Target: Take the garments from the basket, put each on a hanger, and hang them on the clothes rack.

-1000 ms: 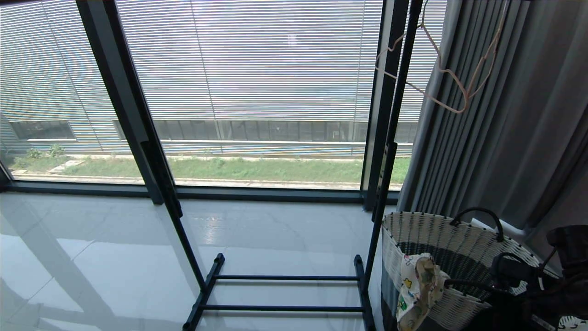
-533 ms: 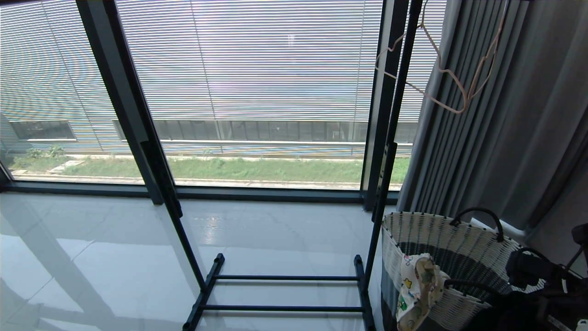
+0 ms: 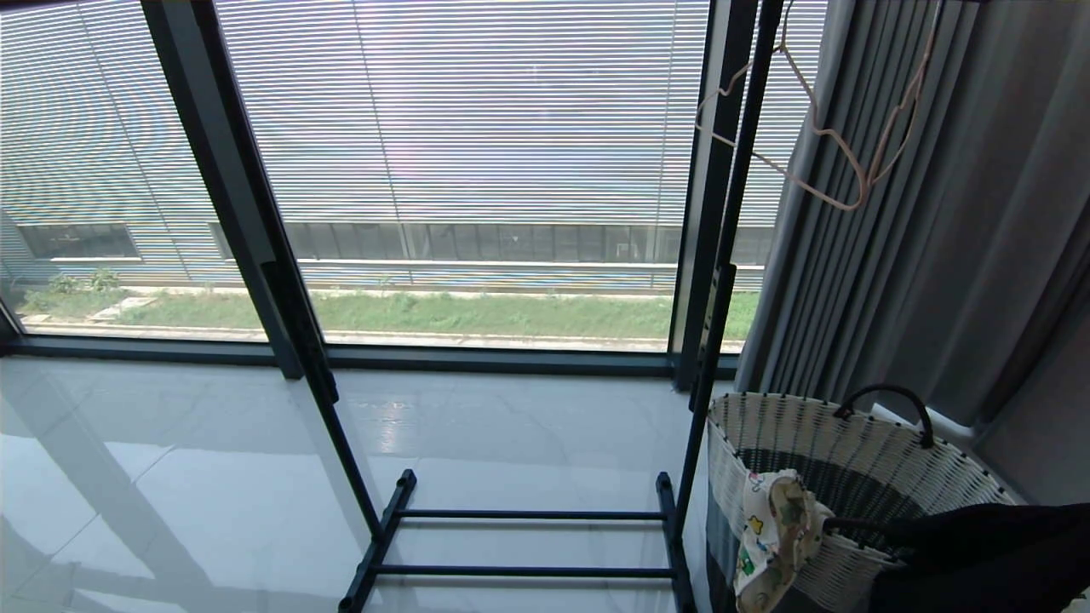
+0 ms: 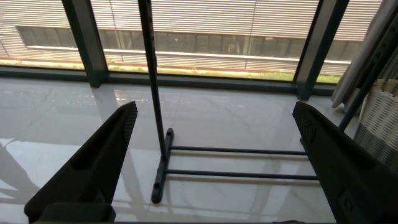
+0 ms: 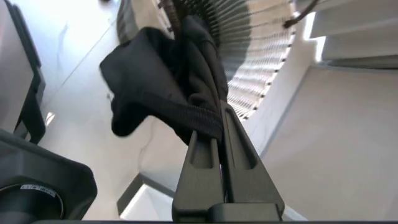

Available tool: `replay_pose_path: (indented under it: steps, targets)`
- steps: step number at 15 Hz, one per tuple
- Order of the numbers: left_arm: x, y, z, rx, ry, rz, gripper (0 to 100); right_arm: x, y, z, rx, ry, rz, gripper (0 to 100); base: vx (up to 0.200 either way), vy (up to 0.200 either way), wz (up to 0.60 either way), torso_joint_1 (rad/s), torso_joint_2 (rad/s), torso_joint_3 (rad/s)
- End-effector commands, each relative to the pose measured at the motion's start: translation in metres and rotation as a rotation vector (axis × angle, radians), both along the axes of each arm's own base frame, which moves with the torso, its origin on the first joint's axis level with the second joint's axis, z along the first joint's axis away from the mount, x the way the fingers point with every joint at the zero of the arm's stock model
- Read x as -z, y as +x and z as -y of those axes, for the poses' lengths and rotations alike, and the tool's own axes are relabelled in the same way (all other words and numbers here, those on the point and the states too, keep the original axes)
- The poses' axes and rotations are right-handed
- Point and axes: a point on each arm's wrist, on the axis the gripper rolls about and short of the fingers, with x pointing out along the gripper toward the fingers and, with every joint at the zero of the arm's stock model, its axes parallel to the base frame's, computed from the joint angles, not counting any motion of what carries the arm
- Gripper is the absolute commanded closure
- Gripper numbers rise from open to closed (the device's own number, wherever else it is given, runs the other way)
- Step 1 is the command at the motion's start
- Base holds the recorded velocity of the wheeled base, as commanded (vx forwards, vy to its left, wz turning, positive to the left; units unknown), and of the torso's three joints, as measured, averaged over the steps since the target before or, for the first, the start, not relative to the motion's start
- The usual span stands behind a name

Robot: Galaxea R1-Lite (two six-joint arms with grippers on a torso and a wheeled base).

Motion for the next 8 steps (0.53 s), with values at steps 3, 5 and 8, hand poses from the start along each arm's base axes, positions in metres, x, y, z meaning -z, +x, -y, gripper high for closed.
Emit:
replay_pose_path:
  steps: [3,5,8]
  targets:
    - [0.000,0.000,0.000,0.000,0.000,0.000,0,-0.039,-0.058,-0.009,-0.006,-0.013,0.232,100,0.000,0.000,0.00,0.000,0.00,0.000]
    - [0.000,0.000,0.000,0.000,0.000,0.000,0,-0.042,-0.063,-0.010,-0.019,-0.015,0.253,100,-0.100,0.000,0.00,0.001,0.00,0.001]
    - [0.000,0.000,0.000,0.000,0.000,0.000,0,-0.045,-0.063,-0.012,-0.050,-0.012,0.267,100,-0.200,0.000,0.00,0.005,0.00,0.004]
